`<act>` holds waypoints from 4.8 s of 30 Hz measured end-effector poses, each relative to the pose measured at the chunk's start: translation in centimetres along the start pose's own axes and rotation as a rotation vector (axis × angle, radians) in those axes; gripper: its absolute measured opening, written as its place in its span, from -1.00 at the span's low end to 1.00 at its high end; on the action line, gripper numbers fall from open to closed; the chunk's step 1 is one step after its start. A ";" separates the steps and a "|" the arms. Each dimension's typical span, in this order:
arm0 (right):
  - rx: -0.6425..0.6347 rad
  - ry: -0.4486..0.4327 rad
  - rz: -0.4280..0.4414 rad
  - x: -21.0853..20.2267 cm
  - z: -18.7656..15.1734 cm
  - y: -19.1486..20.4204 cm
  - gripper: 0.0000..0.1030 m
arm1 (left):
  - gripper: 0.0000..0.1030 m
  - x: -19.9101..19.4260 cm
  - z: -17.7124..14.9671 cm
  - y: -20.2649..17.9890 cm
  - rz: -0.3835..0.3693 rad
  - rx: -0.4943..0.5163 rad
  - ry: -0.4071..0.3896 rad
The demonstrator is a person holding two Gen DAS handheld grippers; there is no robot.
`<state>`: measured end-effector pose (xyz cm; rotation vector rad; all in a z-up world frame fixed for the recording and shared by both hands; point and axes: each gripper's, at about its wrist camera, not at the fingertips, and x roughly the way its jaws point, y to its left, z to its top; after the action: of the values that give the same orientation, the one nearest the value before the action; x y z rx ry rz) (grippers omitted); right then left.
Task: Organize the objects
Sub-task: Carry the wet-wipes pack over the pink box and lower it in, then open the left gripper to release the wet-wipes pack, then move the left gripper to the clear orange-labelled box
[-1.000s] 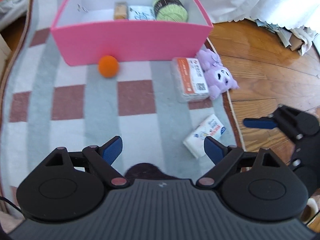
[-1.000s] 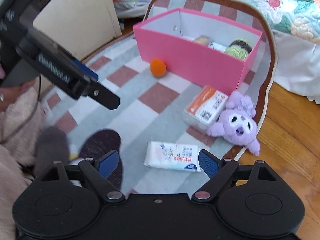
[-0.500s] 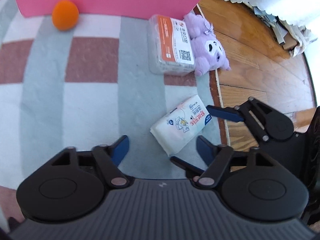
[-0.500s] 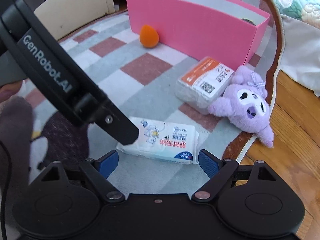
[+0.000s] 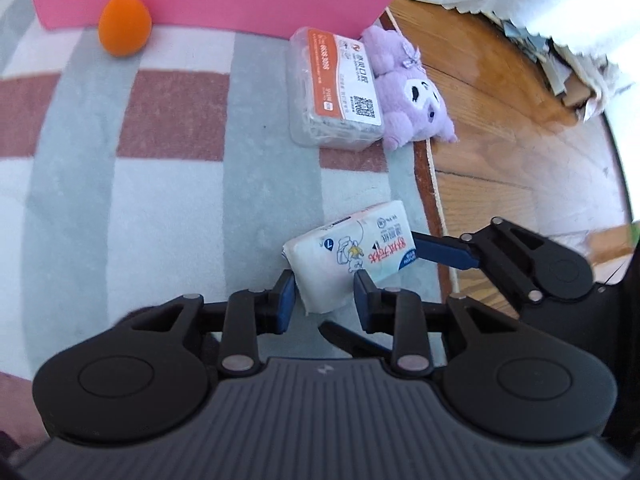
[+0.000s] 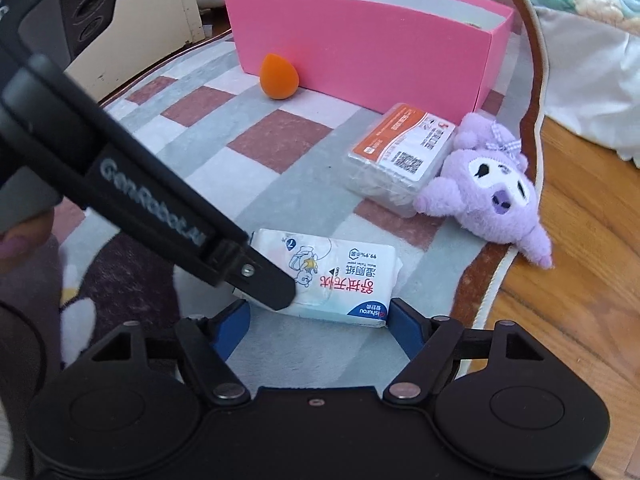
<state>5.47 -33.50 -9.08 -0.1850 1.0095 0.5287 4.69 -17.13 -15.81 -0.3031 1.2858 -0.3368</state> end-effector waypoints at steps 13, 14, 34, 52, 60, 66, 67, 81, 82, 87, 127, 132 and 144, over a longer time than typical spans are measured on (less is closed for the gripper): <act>-0.012 -0.049 0.058 -5.6 6.5 3.9 0.69 | -0.28 -11.1 2.1 1.4 -0.016 -0.002 -0.095; -0.021 -0.059 0.059 -6.1 7.2 4.2 0.69 | -0.28 -12.1 2.5 1.3 -0.012 0.004 -0.109; -0.085 -0.143 0.037 -8.2 23.6 3.3 0.74 | -0.28 -19.2 16.5 2.2 0.038 0.033 -0.263; 0.032 0.048 -0.095 5.0 29.7 -6.6 0.14 | -0.29 -5.7 30.2 6.8 0.020 -0.048 -0.169; 0.085 0.095 -0.134 9.5 31.0 -9.5 0.00 | -0.28 -0.9 33.0 8.6 0.024 -0.102 -0.144; 0.087 0.119 -0.145 11.3 31.5 -10.0 -0.23 | -0.34 1.2 33.5 9.3 0.048 -0.112 -0.146; 0.083 0.123 -0.167 11.4 31.7 -10.0 -0.23 | -0.35 1.3 33.5 9.3 0.050 -0.116 -0.148; 0.076 0.068 -0.178 6.9 30.0 -10.0 -0.15 | -0.06 -1.6 31.3 6.2 0.202 0.007 -0.192; 0.094 0.062 -0.169 6.2 29.7 -10.1 -0.14 | -0.04 -2.5 30.9 6.0 0.196 0.007 -0.195; 0.169 0.047 -0.128 2.6 28.8 -9.6 -0.10 | 0.08 -7.9 28.7 5.0 0.180 0.046 -0.201; 0.053 0.008 0.088 -10.9 13.5 0.0 0.67 | 0.54 -16.8 9.2 -0.7 0.114 0.180 -0.101; 0.085 0.003 0.062 -7.0 12.0 -0.4 0.67 | 0.54 -13.1 9.4 0.4 0.131 0.176 -0.121; 0.283 0.043 -0.048 1.0 9.9 -3.3 0.67 | 0.46 -4.6 11.3 1.2 0.058 0.165 -0.104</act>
<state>14.99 -32.20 -4.98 0.0312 1.1073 0.3349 14.54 -13.82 -9.40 -0.1411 1.1541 -0.3702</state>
